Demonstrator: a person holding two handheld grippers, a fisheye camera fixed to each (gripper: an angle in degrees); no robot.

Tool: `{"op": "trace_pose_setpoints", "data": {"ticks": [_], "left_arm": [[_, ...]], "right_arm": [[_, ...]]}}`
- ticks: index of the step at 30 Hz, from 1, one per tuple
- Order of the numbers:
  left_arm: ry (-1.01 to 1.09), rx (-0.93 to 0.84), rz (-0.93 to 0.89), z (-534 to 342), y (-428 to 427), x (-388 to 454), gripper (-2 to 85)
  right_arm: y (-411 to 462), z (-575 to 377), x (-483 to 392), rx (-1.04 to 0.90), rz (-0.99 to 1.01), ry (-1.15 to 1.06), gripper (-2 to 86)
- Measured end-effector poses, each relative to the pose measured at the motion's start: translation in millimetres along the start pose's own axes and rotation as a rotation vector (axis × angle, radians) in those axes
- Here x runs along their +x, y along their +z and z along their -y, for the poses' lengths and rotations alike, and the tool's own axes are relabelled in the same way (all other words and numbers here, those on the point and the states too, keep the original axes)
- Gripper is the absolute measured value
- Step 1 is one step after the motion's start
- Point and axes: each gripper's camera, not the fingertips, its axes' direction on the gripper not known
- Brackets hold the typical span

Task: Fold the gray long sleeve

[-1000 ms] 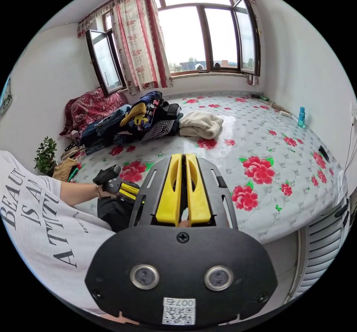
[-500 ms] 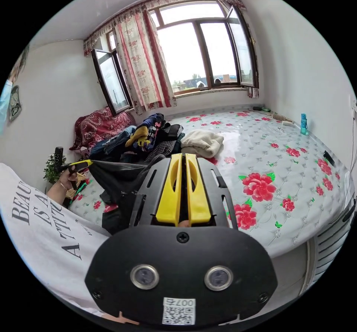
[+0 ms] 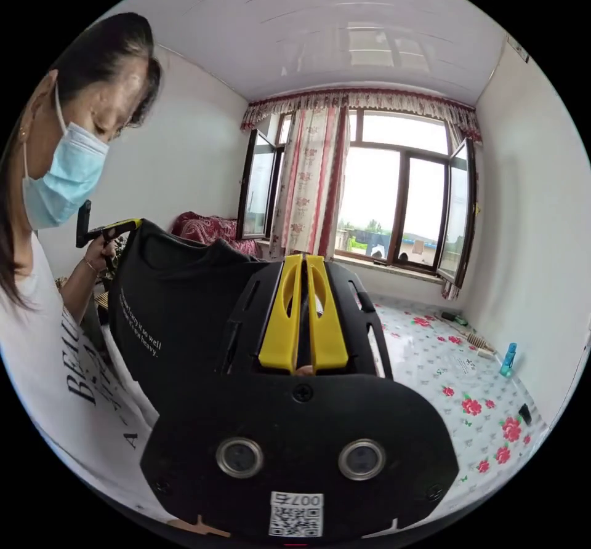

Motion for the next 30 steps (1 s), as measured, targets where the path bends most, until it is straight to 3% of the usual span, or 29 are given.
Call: {"op": "trace_pose_setpoints", "data": {"ticks": [6, 9, 17, 25, 28, 30], "left_arm": [[-0.252, -0.469, 0.073, -77.9, 267.5, -104.0, 6.3], [-0.277, -0.679, 0.252, -151.3, 317.3, -122.4, 7.7], [-0.386, -0.979, 0.225, -356.5, 241.7, -84.3, 7.6], [-0.426, -1.245, 0.173, -454.9, 199.9, -46.8, 7.1], [-0.417, -1.271, 0.169, -456.4, 203.6, -61.1, 7.2], [-0.408, -1.264, 0.142, -454.0, 203.8, -66.0, 7.3]], "right_arm": [[251.9, -29.3, 50.0, -0.388, -0.055, 0.174, 0.5], [312.1, -101.3, 53.8, -0.617, -0.088, 0.194, 2.3], [255.9, -352.9, 50.1, -1.098, -0.064, 0.405, 7.8], [279.9, -402.7, 71.1, -1.308, -0.047, 0.424, 6.9], [275.2, -370.5, 122.0, -1.264, -0.496, 0.245, 5.0], [259.7, -350.9, 167.2, -1.197, -0.611, 0.338, 5.3]]}}
